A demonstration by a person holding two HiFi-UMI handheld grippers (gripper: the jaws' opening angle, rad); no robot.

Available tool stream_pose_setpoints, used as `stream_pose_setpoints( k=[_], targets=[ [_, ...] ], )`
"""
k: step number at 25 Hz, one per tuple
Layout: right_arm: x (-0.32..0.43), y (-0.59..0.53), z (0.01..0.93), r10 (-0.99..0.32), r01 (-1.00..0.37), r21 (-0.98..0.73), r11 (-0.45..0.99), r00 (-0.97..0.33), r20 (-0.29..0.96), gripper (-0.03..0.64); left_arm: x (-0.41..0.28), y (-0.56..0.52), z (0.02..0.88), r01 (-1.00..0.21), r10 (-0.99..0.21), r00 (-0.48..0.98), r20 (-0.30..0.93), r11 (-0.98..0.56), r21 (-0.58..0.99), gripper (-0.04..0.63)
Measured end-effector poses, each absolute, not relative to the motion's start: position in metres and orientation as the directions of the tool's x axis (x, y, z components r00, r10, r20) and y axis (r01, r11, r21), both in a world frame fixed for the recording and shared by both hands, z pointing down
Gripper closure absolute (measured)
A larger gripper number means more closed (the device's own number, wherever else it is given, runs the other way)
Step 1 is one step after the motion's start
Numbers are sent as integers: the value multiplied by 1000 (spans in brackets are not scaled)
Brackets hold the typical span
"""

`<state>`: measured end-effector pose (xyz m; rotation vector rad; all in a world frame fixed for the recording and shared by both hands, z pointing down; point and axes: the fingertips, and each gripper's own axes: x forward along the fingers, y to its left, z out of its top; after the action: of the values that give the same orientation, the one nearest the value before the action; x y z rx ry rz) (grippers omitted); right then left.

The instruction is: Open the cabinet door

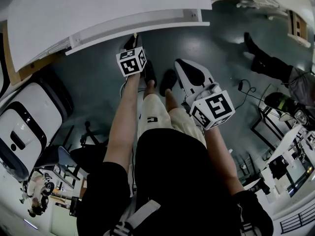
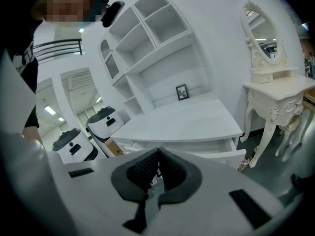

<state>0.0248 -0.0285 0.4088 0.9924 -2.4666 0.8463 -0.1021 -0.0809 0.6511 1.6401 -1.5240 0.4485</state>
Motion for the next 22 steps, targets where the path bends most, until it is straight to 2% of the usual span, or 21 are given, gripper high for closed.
stream_pose_setpoints(
  k=[22],
  targets=[
    [25, 4, 402, -466, -672, -399, 624, -730, 501, 598, -86, -25, 648, -937, -630, 206, 749, 94, 336, 511]
  ],
)
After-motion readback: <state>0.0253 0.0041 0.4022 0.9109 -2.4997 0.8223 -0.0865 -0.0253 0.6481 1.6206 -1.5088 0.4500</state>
